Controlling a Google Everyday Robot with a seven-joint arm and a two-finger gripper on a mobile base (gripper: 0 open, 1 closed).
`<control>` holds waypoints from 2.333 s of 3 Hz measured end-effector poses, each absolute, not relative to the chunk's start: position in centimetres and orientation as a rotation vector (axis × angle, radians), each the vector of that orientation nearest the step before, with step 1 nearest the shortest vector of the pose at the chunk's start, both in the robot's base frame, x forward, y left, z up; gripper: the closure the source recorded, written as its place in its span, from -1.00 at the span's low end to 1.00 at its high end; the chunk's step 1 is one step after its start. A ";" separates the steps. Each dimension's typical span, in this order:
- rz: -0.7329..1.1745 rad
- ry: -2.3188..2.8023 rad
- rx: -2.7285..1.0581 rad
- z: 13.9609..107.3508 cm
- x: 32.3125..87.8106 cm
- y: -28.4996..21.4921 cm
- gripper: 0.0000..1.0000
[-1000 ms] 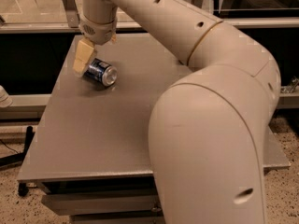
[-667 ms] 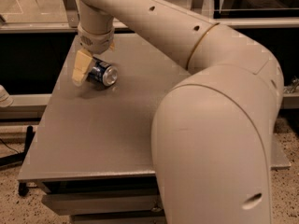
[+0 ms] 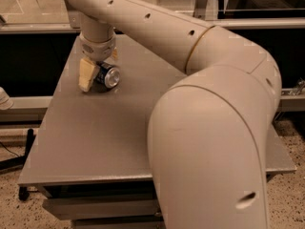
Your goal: Place pepsi can upright
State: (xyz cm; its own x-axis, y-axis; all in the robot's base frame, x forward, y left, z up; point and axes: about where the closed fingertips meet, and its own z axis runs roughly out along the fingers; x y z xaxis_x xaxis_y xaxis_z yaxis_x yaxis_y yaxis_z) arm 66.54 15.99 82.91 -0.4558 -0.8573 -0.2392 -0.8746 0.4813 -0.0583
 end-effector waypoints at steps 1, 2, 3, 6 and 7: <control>0.067 2.517 -1.471 83.2 67.7 16.0 -0.21; 0.056 2.519 -1.448 84.3 68.7 15.9 0.26; 0.160 2.442 -1.405 87.6 68.0 15.1 0.72; 0.767 2.008 -1.264 92.0 57.7 14.2 1.00; 0.857 1.827 -1.130 93.8 58.5 13.0 1.00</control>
Offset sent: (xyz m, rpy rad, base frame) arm 0.0320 -0.0041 0.0357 -0.0271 -0.0296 -0.0558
